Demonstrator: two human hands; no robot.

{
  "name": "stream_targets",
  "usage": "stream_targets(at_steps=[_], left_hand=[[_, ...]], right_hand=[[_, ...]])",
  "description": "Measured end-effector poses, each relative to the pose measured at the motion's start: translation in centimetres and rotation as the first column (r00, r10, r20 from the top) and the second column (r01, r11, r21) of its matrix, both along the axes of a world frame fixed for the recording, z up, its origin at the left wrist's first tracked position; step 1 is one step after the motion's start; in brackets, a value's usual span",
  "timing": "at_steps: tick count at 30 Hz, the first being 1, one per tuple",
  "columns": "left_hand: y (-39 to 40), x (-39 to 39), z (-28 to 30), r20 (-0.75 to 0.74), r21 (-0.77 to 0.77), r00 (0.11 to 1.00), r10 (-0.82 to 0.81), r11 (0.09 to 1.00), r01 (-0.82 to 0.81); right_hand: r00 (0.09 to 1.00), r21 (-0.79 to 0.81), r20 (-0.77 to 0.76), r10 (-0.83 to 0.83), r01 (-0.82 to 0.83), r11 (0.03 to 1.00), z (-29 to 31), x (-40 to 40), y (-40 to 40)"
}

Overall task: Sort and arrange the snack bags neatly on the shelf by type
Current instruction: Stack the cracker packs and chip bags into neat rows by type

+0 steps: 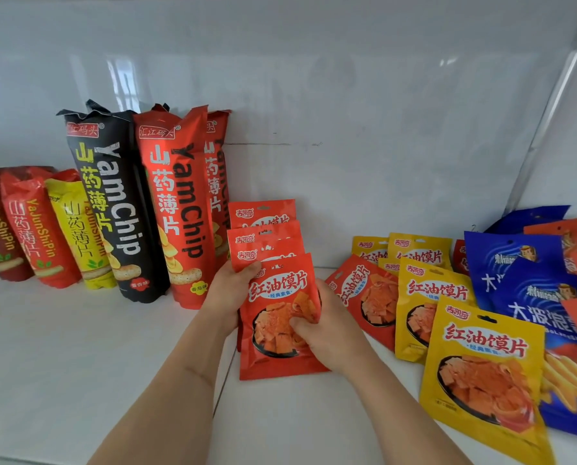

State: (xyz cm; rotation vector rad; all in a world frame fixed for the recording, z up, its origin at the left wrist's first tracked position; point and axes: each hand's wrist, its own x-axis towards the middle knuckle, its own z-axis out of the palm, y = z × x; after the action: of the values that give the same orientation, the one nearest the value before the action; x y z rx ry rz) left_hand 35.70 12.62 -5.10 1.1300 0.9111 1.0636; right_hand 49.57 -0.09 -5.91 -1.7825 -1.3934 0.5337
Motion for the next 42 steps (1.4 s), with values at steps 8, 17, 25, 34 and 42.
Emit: stream_targets(at_steps=[8,17,25,34,42], left_hand=[[1.9,-1.0,0.3,-0.096,-0.093,0.995,-0.004,0.996,-0.005],[2.3,-0.3,-0.6,-0.519,0.188,0.834,0.185,0.977,-0.100],[0.2,-1.2,0.0,-0.756,0.323,0.602,0.257,0.946,0.001],[-3.1,-1.2,1.1,-0.710,0.704,0.210,0.672,0.682,0.195],[-3.2,0.1,0.5,-0.648,0.757,0.241,0.723,0.574,0.312]], right_hand=[[0.994,-0.027,-0.088,-0.068,0.065,0.997,-1.3,-2.4,1.8],[0.991,-0.092,0.102,-0.083,0.093,0.991,-2.4,-2.5,2.3],[0.975,-0.097,0.199,-0.102,0.123,0.988,-3.1,-3.1,2.7],[0.935,-0.096,0.302,-0.185,0.223,0.970,-2.4,-5.5,2.6],[0.922,-0.050,0.307,-0.234,0.262,0.964,-1.2,-2.6,1.5]])
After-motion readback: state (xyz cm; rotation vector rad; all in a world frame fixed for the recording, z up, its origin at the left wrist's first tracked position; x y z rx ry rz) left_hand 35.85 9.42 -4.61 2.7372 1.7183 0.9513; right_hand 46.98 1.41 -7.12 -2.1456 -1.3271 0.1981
